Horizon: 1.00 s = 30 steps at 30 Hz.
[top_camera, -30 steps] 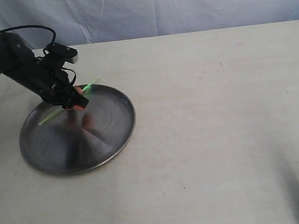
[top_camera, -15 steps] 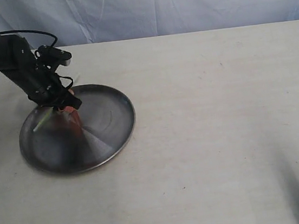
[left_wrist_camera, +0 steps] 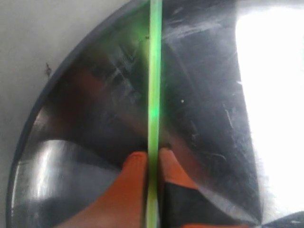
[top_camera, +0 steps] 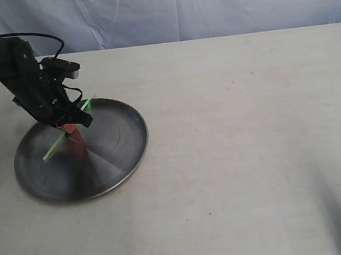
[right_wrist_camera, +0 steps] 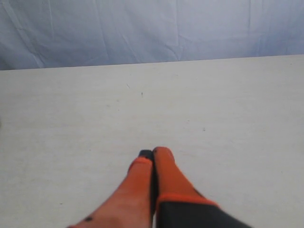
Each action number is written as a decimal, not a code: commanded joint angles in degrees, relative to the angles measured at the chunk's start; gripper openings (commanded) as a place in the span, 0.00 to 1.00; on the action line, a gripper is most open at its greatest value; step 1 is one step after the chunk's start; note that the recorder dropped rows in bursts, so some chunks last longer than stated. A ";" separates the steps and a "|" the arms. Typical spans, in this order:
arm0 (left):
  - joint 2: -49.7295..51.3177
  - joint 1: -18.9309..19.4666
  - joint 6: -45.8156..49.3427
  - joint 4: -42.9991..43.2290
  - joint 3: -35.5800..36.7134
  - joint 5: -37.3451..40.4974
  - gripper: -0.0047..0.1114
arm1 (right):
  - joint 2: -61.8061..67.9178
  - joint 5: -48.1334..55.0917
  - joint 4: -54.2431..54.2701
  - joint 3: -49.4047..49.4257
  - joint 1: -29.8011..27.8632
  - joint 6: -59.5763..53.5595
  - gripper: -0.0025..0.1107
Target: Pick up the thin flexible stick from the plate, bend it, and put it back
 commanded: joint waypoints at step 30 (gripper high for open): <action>-24.22 -0.80 59.41 -72.94 18.00 31.93 0.04 | -0.38 -48.72 -1.28 0.12 -0.11 71.03 0.01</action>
